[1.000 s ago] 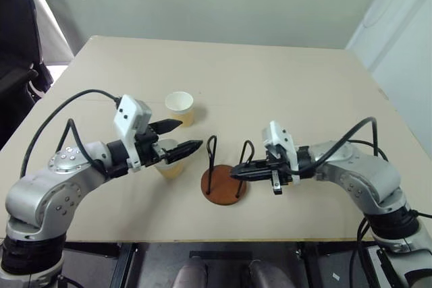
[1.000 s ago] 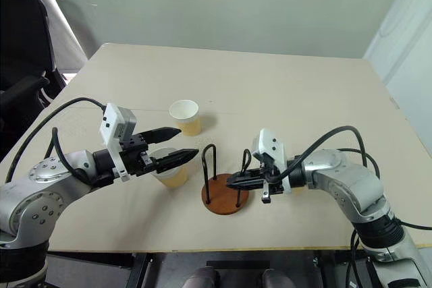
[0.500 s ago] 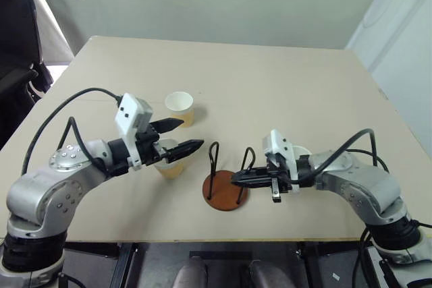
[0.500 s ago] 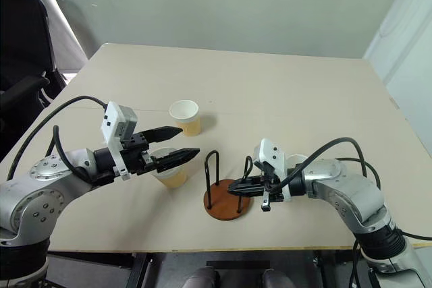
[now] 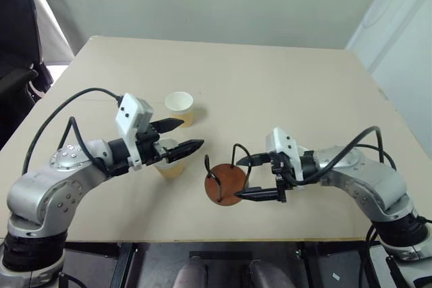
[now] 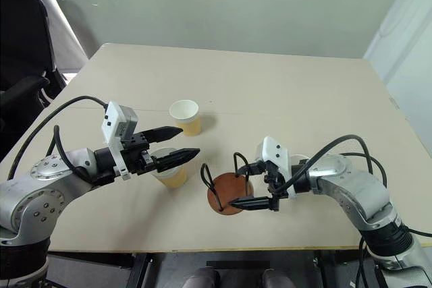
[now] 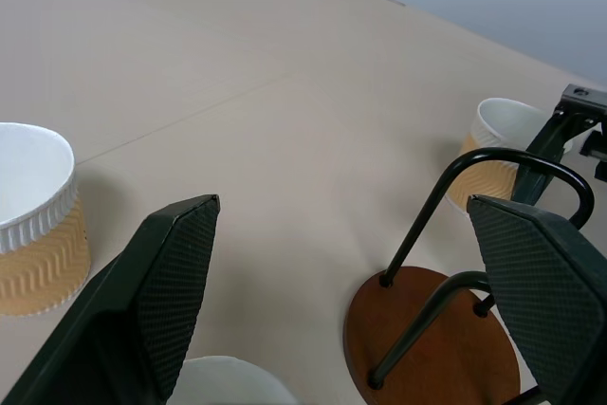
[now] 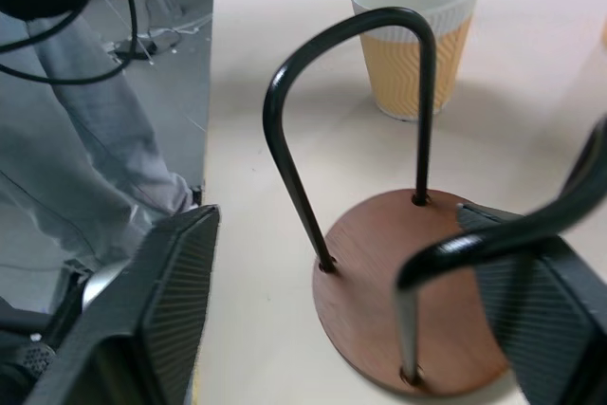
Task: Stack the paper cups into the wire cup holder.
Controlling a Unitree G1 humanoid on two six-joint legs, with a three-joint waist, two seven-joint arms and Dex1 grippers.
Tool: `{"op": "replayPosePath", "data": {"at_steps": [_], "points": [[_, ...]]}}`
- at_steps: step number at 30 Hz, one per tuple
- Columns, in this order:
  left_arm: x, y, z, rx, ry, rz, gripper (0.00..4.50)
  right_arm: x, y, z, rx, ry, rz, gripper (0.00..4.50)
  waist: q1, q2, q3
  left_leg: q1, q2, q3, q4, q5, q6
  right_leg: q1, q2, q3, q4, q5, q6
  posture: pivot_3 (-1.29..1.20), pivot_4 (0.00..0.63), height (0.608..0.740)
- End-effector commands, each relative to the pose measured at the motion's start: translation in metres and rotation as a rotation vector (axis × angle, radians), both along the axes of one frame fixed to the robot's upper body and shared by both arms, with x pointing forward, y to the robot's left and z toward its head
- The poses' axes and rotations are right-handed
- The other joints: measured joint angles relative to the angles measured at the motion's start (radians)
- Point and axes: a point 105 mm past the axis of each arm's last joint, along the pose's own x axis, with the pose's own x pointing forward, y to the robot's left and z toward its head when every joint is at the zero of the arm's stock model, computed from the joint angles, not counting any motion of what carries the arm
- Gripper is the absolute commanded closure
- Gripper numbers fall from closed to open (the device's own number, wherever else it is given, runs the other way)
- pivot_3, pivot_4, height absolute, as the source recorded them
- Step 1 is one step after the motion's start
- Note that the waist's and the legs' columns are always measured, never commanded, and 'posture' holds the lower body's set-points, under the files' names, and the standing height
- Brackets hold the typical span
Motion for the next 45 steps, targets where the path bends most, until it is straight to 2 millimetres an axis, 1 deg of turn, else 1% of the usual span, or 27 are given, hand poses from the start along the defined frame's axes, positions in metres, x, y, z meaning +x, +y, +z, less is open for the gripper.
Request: {"op": "replayPosePath", "data": {"at_steps": [1,4,8,11,13,15,18,21,23,24,27,31,32,34,38,42,45], "points": [[0.0,-0.001,0.009,0.01,-0.043,-0.011,0.0,0.007,-0.01,0.021,0.003,-0.089,-0.017,0.64,0.0,0.0,0.0,0.0,0.0,0.0,0.0,0.0,0.0,0.0,0.0,0.0,0.0,0.0,0.0,0.0,0.15,0.74],[0.001,-0.002,0.009,0.009,-0.043,-0.013,0.0,0.009,-0.012,0.022,-0.008,-0.097,-0.025,0.64,0.0,0.0,0.0,0.0,0.0,0.0,0.0,0.0,0.0,0.0,0.0,0.0,0.0,0.0,0.0,0.0,0.15,0.74],[0.003,-0.004,0.011,0.007,-0.048,-0.024,0.0,0.006,-0.018,0.012,-0.068,-0.088,-0.011,0.64,0.001,0.0,0.0,0.0,0.0,0.0,0.0,0.0,0.0,0.0,0.0,0.0,0.0,0.0,0.0,0.0,0.15,0.74],[0.001,-0.004,0.01,0.013,-0.045,-0.031,0.0,0.001,-0.035,0.014,-0.151,-0.119,0.036,0.64,0.003,0.0,0.0,-0.001,0.0,0.0,0.001,0.0,0.001,0.0,0.0,0.0,0.0,0.0,0.0,0.0,0.15,0.74],[-0.001,-0.001,0.01,0.019,-0.042,-0.039,0.0,0.0,-0.052,0.036,-0.155,-0.139,0.04,0.64,0.004,0.0,0.0,-0.001,0.0,0.0,0.001,-0.001,0.001,0.001,0.0,0.0,0.0,0.0,0.001,0.0,0.15,0.74],[-0.003,0.002,0.01,0.025,-0.039,-0.042,0.0,-0.003,-0.061,0.052,-0.148,-0.153,0.046,0.64,0.004,0.0,0.0,-0.002,-0.001,0.001,0.002,-0.001,0.001,0.0,0.0,0.0,0.0,0.0,0.001,0.0,0.15,0.74],[-0.007,0.013,0.016,0.038,-0.05,-0.057,0.0,-0.012,-0.074,0.076,-0.173,-0.19,0.05,0.64,0.004,0.0,0.0,-0.001,-0.001,0.001,0.001,-0.001,0.0,0.0,0.0,0.0,0.0,-0.001,0.001,0.0,0.15,0.74],[-0.012,0.02,0.02,0.054,-0.052,-0.085,0.0,-0.019,-0.079,0.08,-0.2,-0.198,0.046,0.64,0.004,0.0,0.0,-0.001,0.0,0.001,0.001,-0.001,0.0,0.0,0.001,0.001,0.0,-0.001,0.002,0.0,0.15,0.74],[-0.015,0.025,0.021,0.075,-0.051,-0.101,0.0,-0.026,-0.081,0.071,-0.237,-0.166,0.05,0.64,0.004,0.0,0.0,-0.001,0.0,0.001,0.001,-0.001,0.0,0.0,0.002,0.001,0.0,-0.001,0.002,0.0,0.15,0.74],[-0.019,0.026,0.022,0.081,-0.045,-0.126,0.0,-0.029,-0.082,0.064,-0.272,-0.151,0.052,0.64,0.004,0.0,0.0,-0.001,0.0,0.001,0.001,-0.001,0.0,0.001,0.002,0.001,0.0,-0.002,0.002,0.0,0.15,0.74],[-0.036,0.022,0.023,0.128,-0.009,-0.238,0.0,-0.032,-0.082,0.046,-0.333,-0.139,0.045,0.64,0.007,0.0,0.0,-0.002,0.0,0.001,0.002,-0.003,0.0,0.0,0.001,0.002,0.0,-0.002,0.003,0.0,0.15,0.74],[-0.054,0.018,0.016,0.226,0.039,-0.35,0.0,-0.014,-0.083,0.027,-0.416,-0.18,-0.016,0.64,0.004,0.0,0.0,-0.001,0.0,0.001,0.003,-0.007,0.007,0.001,0.001,0.003,0.0,-0.002,0.003,0.0,0.15,0.74],[-0.056,0.017,0.015,0.239,0.037,-0.365,0.0,-0.012,-0.083,0.024,-0.427,-0.185,-0.02,0.64,0.003,0.0,0.0,-0.001,0.0,0.001,0.003,-0.009,0.011,0.001,0.001,0.003,0.0,-0.002,0.003,0.0,0.15,0.74],[-0.058,0.016,0.016,0.247,0.027,-0.377,0.0,-0.008,-0.085,0.023,-0.435,-0.189,-0.025,0.64,0.002,0.0,0.0,-0.001,0.001,0.001,0.003,-0.01,0.013,0.0,0.001,0.003,0.002,-0.002,0.003,0.0,0.15,0.74],[-0.061,0.015,0.014,0.259,0.012,-0.38,0.0,0.0,-0.097,0.019,-0.492,-0.205,-0.045,0.64,0.005,0.0,0.0,-0.001,0.001,0.001,0.003,-0.011,0.014,0.0,0.001,0.003,0.002,-0.002,0.003,0.0,0.15,0.74],[-0.06,0.013,0.012,0.245,0.007,-0.369,0.0,0.006,-0.097,0.01,-0.514,-0.215,-0.042,0.64,0.004,0.0,0.0,-0.001,0.001,0.001,0.003,-0.011,0.015,0.0,0.001,0.003,0.002,-0.002,0.003,0.0,0.15,0.74],[-0.059,0.013,0.012,0.239,0.002,-0.36,0.0,0.006,-0.096,0.006,-0.525,-0.217,-0.029,0.64,0.004,0.0,0.0,-0.001,0.001,0.002,0.003,-0.011,0.015,0.0,0.001,0.003,0.002,-0.002,0.003,0.0,0.15,0.74]]}}
